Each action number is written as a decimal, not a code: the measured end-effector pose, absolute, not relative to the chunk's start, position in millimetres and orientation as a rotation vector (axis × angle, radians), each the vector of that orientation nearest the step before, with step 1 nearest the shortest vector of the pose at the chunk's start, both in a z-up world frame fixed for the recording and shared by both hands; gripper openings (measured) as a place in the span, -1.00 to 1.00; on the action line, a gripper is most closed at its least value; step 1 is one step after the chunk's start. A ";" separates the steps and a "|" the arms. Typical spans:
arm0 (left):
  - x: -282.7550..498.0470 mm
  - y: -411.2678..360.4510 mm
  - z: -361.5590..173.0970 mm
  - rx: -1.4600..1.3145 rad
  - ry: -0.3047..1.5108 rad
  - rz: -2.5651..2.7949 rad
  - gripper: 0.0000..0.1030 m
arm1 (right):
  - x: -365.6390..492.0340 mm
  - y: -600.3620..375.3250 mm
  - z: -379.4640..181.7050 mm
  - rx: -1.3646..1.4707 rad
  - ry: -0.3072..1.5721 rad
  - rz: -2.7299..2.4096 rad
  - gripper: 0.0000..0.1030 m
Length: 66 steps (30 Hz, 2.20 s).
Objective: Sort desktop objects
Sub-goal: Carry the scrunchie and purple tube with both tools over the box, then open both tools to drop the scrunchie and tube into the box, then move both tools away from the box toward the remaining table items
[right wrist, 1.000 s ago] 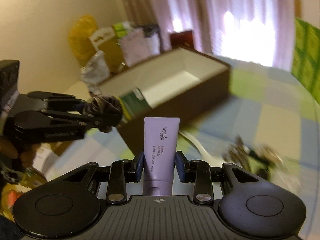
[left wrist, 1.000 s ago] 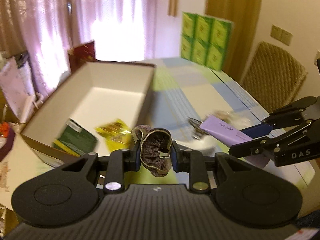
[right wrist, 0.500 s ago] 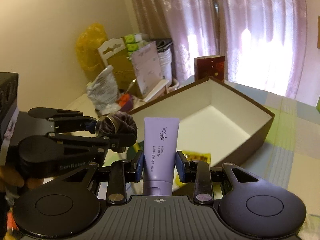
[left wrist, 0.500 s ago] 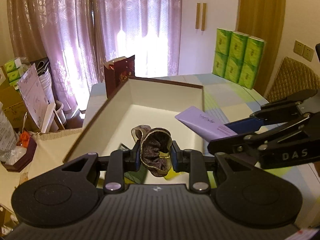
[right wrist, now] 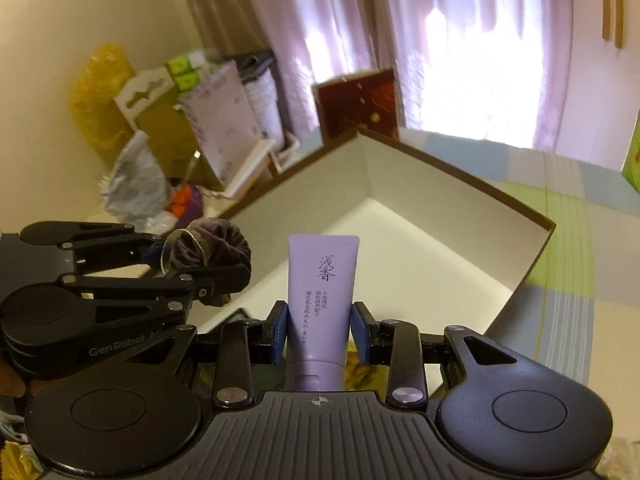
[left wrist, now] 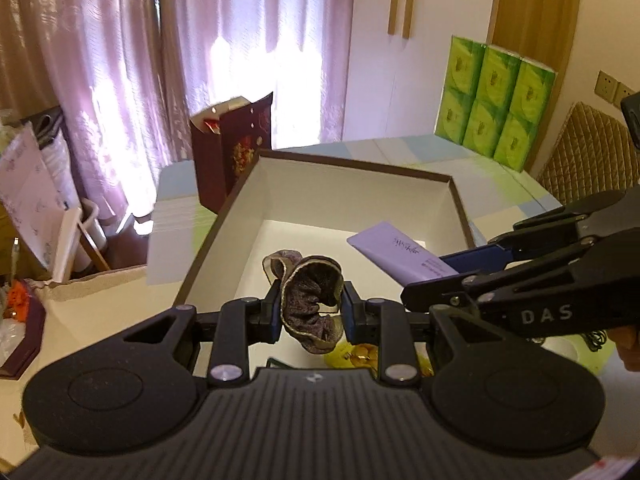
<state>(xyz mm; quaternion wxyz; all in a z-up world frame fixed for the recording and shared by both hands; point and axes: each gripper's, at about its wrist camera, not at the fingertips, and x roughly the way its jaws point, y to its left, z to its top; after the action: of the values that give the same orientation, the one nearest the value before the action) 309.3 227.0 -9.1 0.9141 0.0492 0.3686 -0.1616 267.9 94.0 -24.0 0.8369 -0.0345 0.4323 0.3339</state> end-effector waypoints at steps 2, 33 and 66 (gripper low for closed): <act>323.4 226.0 -20.2 0.112 0.789 -0.338 -0.54 | 276.1 99.0 -32.8 -0.101 0.930 0.694 -0.40; 413.5 197.6 -100.9 0.232 1.072 -0.304 -0.34 | 344.9 118.5 -93.3 -0.393 1.070 0.679 -0.39; 368.8 195.9 -59.4 0.274 1.020 -0.243 0.88 | 312.7 92.3 -42.0 -0.412 0.857 0.753 0.96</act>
<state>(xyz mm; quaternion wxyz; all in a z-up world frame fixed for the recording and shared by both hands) 368.8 195.9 -59.4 0.8568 0.1304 0.4853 -0.1154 312.7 92.3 -42.0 0.8216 -0.1938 0.4028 0.3537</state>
